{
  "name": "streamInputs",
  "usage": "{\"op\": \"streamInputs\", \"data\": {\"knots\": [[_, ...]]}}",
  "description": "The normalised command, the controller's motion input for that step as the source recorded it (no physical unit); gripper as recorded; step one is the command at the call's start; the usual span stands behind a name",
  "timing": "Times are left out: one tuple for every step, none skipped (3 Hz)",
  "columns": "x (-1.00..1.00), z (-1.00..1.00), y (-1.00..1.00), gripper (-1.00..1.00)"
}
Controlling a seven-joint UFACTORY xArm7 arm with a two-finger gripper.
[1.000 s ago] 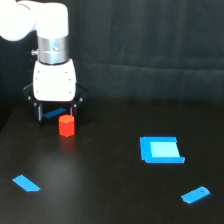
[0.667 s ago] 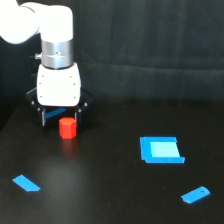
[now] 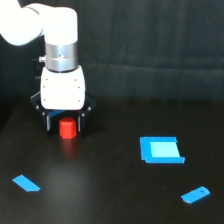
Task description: Pick up the red object from the table
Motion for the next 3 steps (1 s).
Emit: {"op": "streamInputs", "data": {"knots": [[-0.07,-0.27,0.02,-1.0],[-0.1,-0.29,-0.08,-0.98],[0.0,-0.16,-0.14,-0.98]]}}
